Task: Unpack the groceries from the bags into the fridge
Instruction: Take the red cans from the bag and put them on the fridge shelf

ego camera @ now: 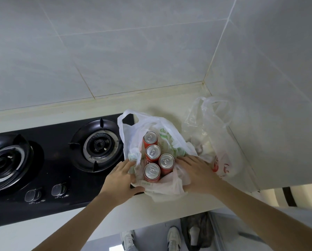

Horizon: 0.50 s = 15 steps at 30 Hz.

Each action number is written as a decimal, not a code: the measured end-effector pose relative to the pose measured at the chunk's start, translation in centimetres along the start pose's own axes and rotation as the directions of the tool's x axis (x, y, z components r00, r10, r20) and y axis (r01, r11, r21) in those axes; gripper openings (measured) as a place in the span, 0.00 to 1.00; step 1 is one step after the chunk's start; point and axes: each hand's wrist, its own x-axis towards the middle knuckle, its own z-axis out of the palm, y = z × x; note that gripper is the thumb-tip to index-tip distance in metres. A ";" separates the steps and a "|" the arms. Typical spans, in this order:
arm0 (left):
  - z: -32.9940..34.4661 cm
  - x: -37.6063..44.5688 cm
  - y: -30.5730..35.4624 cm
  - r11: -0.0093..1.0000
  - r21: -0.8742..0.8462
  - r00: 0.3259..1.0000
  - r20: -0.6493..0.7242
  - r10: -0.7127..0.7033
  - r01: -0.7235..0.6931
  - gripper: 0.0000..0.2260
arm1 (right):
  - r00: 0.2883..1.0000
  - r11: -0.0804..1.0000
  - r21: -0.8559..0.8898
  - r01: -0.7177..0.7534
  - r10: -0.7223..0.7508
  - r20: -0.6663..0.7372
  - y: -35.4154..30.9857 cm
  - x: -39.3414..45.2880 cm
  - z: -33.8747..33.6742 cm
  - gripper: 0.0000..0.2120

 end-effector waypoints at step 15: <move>-0.5 0.6 -0.4 1.000 -0.025 0.991 0.136 -0.009 0.012 0.34 | 0.989 0.992 -0.121 -0.049 0.064 0.130 3.9 2.6 -2.9 0.49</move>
